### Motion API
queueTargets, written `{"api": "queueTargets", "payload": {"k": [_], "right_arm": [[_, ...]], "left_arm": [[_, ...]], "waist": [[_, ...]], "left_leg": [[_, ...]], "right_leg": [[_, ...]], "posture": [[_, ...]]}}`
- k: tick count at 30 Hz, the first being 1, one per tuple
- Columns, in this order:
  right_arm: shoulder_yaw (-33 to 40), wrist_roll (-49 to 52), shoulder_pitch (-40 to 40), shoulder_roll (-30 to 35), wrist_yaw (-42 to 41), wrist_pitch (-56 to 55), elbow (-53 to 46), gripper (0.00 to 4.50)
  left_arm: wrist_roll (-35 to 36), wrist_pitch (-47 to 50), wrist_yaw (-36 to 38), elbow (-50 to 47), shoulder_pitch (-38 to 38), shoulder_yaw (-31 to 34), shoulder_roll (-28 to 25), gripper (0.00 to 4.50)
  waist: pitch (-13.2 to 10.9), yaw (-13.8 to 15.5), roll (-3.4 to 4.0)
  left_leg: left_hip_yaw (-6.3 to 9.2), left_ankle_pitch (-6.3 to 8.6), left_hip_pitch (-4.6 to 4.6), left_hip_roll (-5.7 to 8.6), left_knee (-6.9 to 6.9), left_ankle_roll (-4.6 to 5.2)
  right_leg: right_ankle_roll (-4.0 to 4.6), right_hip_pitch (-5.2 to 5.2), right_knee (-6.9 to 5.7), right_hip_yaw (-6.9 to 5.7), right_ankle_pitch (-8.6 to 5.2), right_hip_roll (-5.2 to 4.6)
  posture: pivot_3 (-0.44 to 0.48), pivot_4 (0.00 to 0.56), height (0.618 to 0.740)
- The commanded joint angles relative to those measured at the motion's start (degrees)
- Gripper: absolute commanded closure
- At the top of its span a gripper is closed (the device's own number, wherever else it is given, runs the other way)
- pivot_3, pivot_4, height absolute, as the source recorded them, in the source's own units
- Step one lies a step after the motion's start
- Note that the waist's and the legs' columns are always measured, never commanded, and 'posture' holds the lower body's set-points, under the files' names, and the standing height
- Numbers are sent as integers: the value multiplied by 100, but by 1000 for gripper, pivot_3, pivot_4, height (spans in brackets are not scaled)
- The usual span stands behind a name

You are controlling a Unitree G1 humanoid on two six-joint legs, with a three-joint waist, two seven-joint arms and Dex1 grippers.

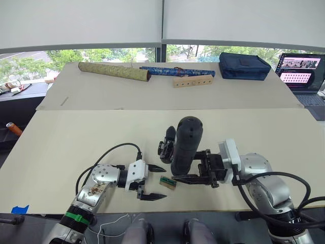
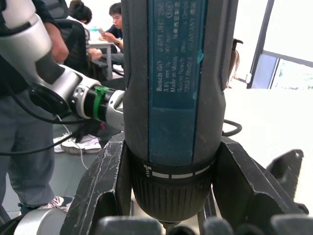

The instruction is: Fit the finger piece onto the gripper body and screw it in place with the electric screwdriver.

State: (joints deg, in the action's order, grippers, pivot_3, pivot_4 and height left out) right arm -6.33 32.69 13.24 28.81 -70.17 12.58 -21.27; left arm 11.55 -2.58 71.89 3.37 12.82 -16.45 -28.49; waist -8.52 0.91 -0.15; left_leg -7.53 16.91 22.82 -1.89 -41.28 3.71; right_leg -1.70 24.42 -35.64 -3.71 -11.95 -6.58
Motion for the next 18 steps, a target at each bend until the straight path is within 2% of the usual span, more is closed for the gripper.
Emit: {"api": "queueTargets", "payload": {"k": [1, 18], "right_arm": [[1, 54, 102, -37, -38, -237, -158, 2605], [-105, -42, 70, -21, 6, -323, -112, 2605]], "left_arm": [[-77, 46, -65, 24, -109, -214, 97, 0], [-115, 130, -101, -28, -173, -269, 40, 0]], "waist": [[0, 5, 0], [0, 13, 0]], "left_leg": [[0, 0, 0, 0, 0, 0], [3, 3, -2, 1, -1, 4]], "right_leg": [[0, -1, 1, 0, 0, 0], [0, -5, 4, -2, 0, -3]], "posture": [[0, 150, 740], [0, 150, 740]]}}
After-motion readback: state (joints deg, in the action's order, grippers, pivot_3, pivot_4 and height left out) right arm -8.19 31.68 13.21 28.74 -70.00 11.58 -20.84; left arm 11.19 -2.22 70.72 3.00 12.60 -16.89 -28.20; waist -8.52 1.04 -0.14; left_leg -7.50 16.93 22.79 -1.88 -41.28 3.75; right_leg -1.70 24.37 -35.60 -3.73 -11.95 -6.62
